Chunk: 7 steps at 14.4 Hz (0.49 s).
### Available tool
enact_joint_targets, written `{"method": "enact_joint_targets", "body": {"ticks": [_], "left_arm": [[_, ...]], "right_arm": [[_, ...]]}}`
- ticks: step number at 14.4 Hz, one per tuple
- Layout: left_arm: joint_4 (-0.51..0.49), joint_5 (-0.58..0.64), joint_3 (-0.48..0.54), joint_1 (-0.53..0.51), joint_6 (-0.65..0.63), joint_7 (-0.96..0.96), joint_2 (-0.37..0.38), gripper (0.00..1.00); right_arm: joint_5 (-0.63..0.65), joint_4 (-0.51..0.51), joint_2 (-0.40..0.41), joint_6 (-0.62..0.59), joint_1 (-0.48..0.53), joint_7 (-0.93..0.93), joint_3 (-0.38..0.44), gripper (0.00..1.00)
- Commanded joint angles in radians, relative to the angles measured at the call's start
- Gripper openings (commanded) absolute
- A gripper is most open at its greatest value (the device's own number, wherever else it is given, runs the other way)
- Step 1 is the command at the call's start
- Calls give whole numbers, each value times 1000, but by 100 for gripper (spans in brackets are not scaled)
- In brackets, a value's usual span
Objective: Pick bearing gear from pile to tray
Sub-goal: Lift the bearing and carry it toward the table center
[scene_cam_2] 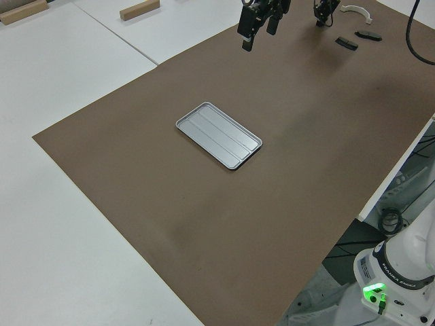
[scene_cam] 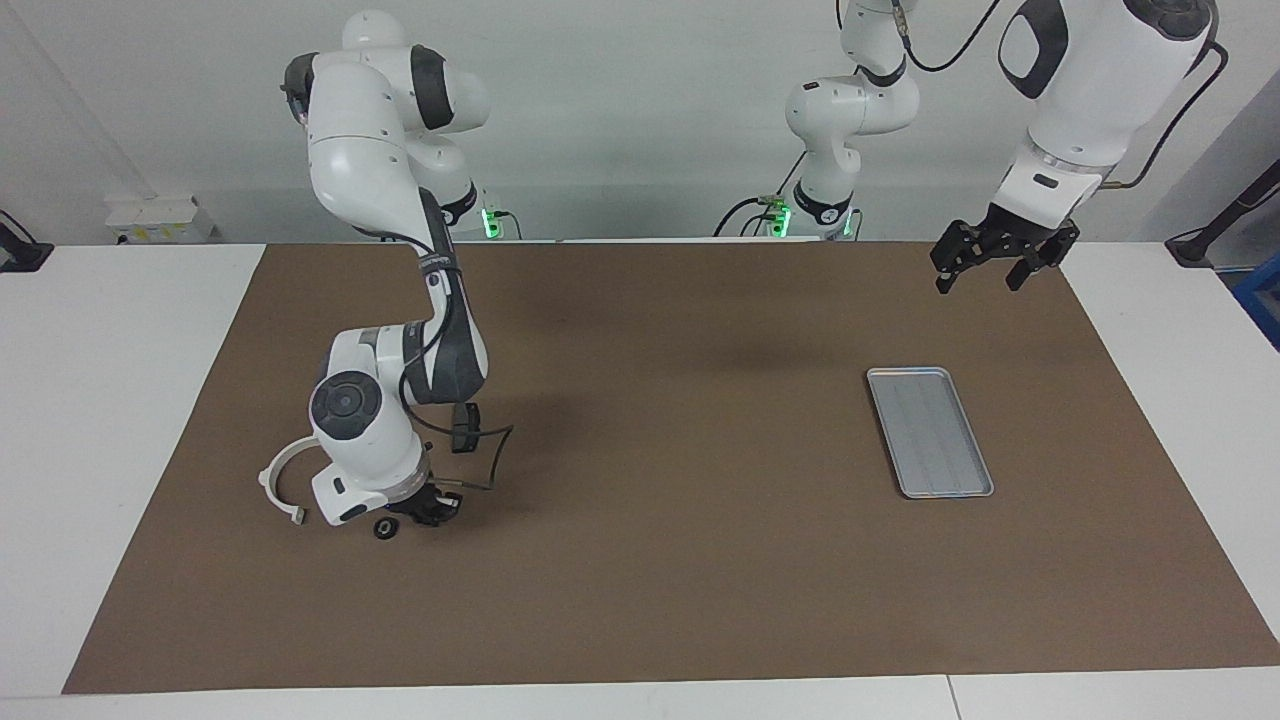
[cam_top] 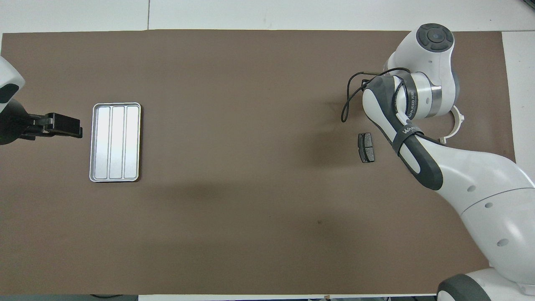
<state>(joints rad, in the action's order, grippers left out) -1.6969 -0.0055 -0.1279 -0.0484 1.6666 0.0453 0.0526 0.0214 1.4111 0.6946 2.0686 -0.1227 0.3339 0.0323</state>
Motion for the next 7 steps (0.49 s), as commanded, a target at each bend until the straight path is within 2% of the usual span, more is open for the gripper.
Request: {"method": "enact_joint_targets", "body": {"ticks": [1,5,7], "left_arm": [[-13,-1,-6,-10,-2,-12,23,100],[-13,-1,-6,-10,-2,-12,23,100],[-13,-1,-6,-10,-2,-12,23,100]], "right_arm": [[14,2,-29,-76,18,-1,-8,0],[3,-141,-139,-410,0,-41,-18,0],[-1,-205,-185,-551,-20,-10,-95,0]]}}
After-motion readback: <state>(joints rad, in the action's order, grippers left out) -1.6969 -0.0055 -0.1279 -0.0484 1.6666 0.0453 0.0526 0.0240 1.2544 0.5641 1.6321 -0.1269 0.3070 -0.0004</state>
